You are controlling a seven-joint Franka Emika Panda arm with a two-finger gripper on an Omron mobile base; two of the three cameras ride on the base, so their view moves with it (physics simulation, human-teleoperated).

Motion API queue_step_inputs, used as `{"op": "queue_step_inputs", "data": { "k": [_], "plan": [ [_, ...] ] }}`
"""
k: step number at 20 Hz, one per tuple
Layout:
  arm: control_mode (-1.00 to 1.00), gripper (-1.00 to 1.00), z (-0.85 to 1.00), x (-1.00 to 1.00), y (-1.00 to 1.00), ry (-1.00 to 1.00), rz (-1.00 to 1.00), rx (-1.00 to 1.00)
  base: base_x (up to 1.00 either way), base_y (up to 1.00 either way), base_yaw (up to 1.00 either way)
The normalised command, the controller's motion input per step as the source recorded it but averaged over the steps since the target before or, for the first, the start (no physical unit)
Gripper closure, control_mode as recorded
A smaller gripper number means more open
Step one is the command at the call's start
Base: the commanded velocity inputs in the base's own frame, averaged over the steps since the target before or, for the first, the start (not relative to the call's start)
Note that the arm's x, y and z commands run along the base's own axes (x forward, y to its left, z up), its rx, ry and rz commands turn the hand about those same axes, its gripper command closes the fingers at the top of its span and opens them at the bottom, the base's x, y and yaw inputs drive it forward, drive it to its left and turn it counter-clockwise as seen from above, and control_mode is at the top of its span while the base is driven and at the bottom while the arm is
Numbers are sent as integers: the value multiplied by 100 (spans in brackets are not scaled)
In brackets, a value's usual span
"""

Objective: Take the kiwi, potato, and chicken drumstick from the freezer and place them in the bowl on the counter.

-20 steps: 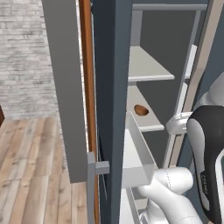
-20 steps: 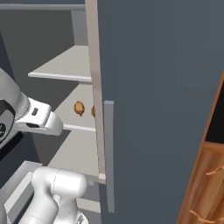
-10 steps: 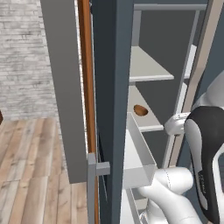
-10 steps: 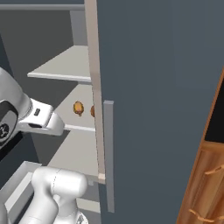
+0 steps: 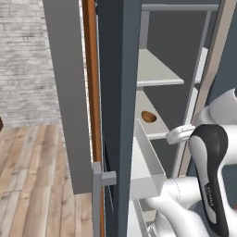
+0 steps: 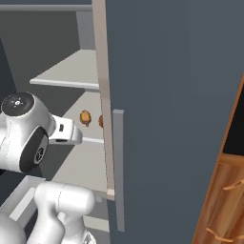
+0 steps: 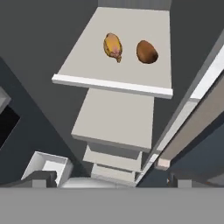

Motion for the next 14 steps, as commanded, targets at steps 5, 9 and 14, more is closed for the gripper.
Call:
{"op": "queue_step_inputs", "data": {
  "k": [5,9,14],
  "plan": [
    [-100,-100,-17,37,26,-8,9,0,0,0,0],
    [-100,-100,0,62,6,0,1,1,0,0,0],
    [-100,-100,-23,57,3,-1,0,1,0,0,0]
  ]
}}
